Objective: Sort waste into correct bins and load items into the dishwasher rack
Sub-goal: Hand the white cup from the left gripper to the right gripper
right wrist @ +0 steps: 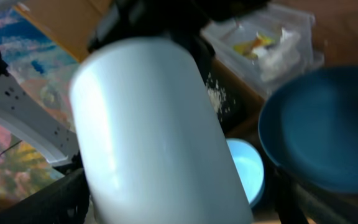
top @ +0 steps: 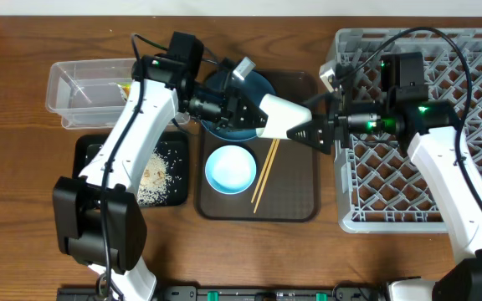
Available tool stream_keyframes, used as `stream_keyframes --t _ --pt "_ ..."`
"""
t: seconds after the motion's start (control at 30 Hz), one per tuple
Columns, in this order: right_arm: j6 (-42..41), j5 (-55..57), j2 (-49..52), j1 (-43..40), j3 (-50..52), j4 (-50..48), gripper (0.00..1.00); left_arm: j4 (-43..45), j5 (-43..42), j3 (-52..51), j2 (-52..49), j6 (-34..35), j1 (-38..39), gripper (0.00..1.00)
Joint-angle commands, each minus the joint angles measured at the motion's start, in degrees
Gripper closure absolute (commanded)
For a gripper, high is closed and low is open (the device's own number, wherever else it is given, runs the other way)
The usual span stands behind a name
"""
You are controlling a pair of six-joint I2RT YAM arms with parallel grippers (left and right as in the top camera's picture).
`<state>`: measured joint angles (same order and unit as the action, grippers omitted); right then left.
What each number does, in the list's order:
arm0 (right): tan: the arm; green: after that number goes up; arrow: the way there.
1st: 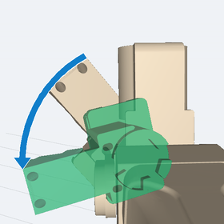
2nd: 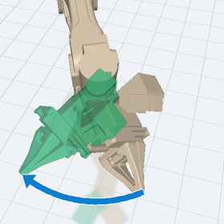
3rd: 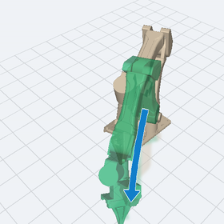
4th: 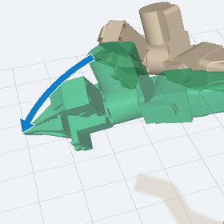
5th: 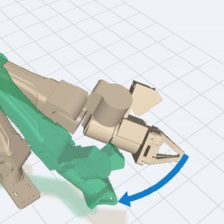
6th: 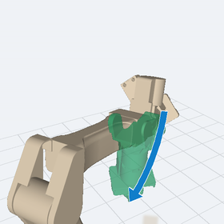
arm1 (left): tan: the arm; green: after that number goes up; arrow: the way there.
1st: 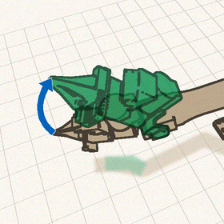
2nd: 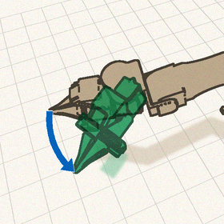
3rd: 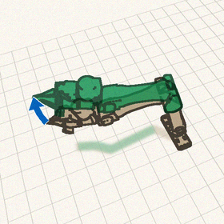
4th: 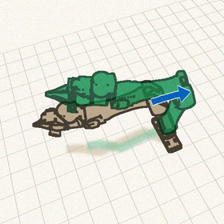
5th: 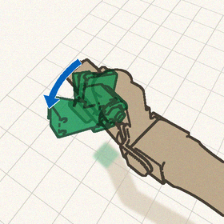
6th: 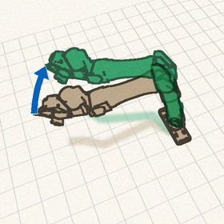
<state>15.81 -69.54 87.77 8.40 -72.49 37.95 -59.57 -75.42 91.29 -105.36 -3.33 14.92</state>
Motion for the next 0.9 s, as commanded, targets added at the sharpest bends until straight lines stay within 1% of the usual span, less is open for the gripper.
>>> stream_keyframes --t 0.0,0.1,0.13,0.33,0.57,0.73,0.87 --pt "-4.0 -2.4 0.1 1.8 0.1 -3.8 0.11 0.0 -0.2 -0.2 -0.2 0.9 0.7 0.94" --pt "-4.0 -4.9 0.1 2.9 0.1 -7.0 0.14 0.0 -0.9 -0.2 -0.2 1.6 0.7 0.94" --pt "-4.0 -5.5 0.1 3.2 0.1 -7.4 0.14 0.2 -2.3 -0.2 -0.2 1.6 0.6 0.94" --pt "-3.3 -5.7 0.1 4.0 0.1 -7.6 0.12 3.5 -14.7 -0.2 -0.2 1.6 0.3 0.94" --pt "-3.3 -5.7 0.1 3.9 0.1 -7.6 0.14 3.6 -14.6 -0.2 -0.2 2.1 0.3 0.94" --pt "-3.4 -5.8 0.1 2.1 0.1 -7.6 0.19 3.5 -13.4 -0.2 -0.2 2.1 0.2 0.94" --pt "-3.3 -10.3 0.1 0.2 0.1 -8.1 0.19 3.5 -13.5 -0.2 -0.2 2.1 0.2 0.94"
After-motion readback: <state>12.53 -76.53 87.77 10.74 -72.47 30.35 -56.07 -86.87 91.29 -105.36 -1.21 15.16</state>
